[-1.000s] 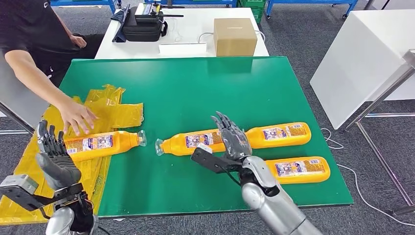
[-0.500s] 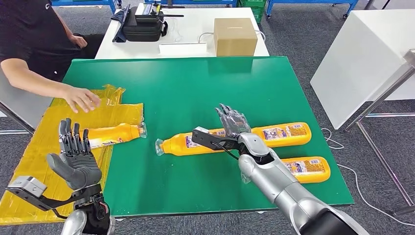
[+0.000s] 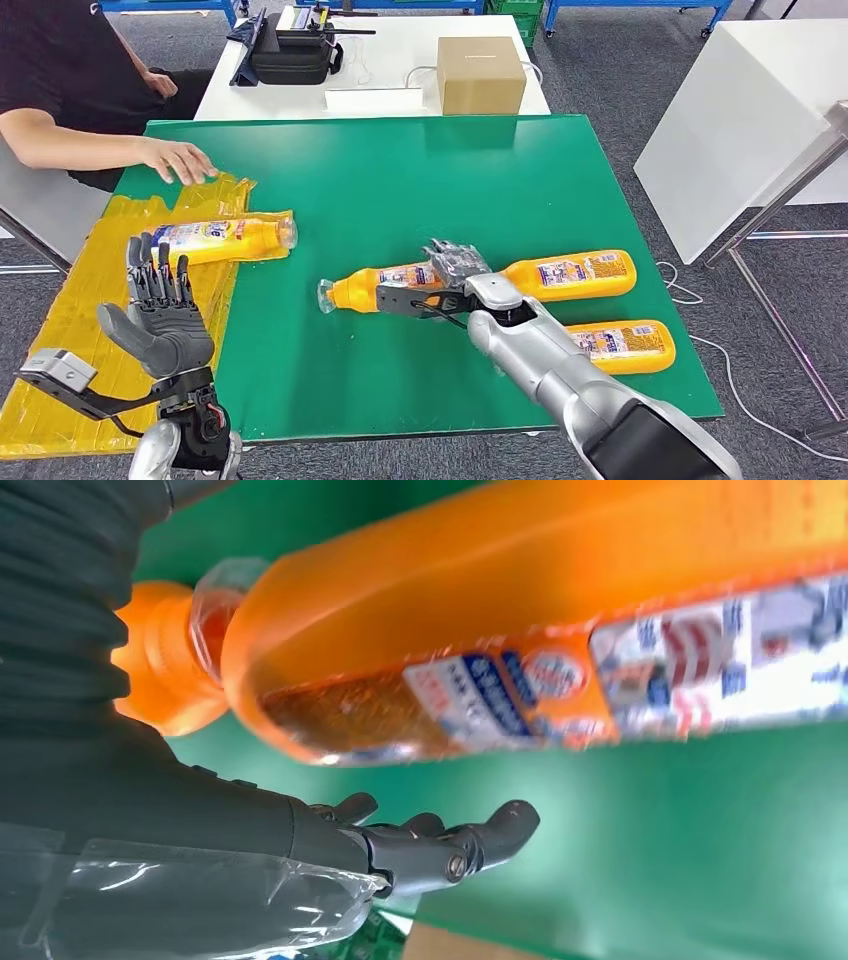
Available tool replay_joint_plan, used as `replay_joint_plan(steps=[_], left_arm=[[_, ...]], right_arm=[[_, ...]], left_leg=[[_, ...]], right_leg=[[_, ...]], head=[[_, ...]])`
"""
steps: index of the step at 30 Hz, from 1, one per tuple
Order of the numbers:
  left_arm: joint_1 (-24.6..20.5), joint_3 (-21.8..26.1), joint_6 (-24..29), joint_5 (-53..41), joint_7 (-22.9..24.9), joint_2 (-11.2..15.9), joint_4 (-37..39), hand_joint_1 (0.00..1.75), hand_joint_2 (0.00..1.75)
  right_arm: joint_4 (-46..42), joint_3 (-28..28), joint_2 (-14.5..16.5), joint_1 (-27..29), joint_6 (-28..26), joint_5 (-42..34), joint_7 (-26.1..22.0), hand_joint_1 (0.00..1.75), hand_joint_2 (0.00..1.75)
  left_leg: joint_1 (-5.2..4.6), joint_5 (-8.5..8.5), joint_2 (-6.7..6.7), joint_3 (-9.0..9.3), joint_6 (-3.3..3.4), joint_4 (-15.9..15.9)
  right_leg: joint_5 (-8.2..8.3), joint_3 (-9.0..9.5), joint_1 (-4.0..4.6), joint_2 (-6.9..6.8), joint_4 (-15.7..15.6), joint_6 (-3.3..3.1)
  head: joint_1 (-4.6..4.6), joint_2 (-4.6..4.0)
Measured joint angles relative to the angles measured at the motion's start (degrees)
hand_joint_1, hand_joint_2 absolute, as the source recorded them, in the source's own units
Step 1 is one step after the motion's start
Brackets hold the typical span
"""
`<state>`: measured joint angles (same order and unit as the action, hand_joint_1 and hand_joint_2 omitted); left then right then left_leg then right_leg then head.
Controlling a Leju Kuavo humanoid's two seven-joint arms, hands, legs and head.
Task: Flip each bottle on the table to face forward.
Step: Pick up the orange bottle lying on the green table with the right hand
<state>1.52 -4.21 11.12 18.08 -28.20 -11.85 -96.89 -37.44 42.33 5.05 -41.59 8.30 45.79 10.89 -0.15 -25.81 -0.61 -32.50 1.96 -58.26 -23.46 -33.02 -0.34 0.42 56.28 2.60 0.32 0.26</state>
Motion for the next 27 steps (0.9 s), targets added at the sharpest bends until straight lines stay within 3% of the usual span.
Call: replay_joint_plan(steps=[2, 6, 13, 17, 21, 25, 27], left_arm=[[-0.2, -0.1, 0.1, 0.3, 0.0, 0.0, 0.0, 0.0, 0.0], [-0.7, -0.2, 0.2, 1.3, 0.4, 0.0, 0.0, 0.0, 0.0], [-1.0, -0.5, 0.9, 2.2, 0.6, 0.4, 0.0, 0.0, 0.0], [-1.1, -0.7, 1.3, 2.5, 0.7, 0.6, 0.0, 0.0, 0.0], [-1.1, -0.9, 0.6, 3.7, 1.8, 0.8, 0.1, 0.0, 1.75], [-0.3, -0.9, -2.9, 6.6, 2.8, 0.9, 0.5, 0.0, 1.75], [0.5, -0.9, -5.2, 8.2, 3.2, 0.9, 0.8, 0.0, 1.75]], right_arm=[[1.4, 0.7, 0.5, -0.4, 1.4, 0.0, -0.1, 0.0, 1.75], [4.0, 2.5, 1.4, -0.9, 5.5, 0.3, 0.0, 1.7, 1.75], [6.7, 5.5, 2.2, -1.9, 7.4, 1.3, 1.6, 1.75, 1.75], [7.4, 6.0, 2.2, -2.0, 5.0, 0.8, 2.4, 1.75, 1.75], [7.4, 4.9, 2.3, -1.2, -5.9, -1.1, 2.6, 1.75, 1.75], [3.4, 0.8, 2.2, 1.5, -21.9, -5.2, -3.9, 1.75, 1.75], [-1.3, -1.7, 1.9, 3.8, -26.4, -8.0, -8.3, 1.75, 1.75]], left_leg=[[0.0, 0.0, 0.0, 0.0, 0.0, 0.0], [0.0, 0.0, 0.01, 0.02, 0.0, 0.0], [0.0, 0.0, 0.03, 0.11, -0.01, 0.0], [-0.01, 0.01, 0.03, 0.16, 0.01, 0.0], [-0.02, 0.06, 0.01, 0.1, 0.05, 0.0], [-0.03, 0.07, 0.06, 0.05, 0.07, 0.0], [-0.03, 0.07, 0.03, -0.01, 0.06, 0.0]], right_leg=[[0.0, 0.0, 0.0, 0.0, 0.0, 0.0], [0.0, 0.0, 0.0, 0.01, 0.0, 0.0], [0.0, 0.06, 0.0, 0.02, 0.0, 0.0], [0.01, 0.11, 0.0, 0.02, 0.0, 0.0], [0.05, 0.08, -0.03, 0.01, 0.0, 0.04], [0.07, 0.02, -0.04, 0.02, 0.0, 0.06], [0.06, -0.04, -0.04, 0.01, 0.0, 0.06]], head=[[-0.01, 0.0], [0.01, 0.0], [0.0, 0.0], [0.0, 0.0], [0.01, 0.0], [0.0, 0.0], [0.0, 0.0]])
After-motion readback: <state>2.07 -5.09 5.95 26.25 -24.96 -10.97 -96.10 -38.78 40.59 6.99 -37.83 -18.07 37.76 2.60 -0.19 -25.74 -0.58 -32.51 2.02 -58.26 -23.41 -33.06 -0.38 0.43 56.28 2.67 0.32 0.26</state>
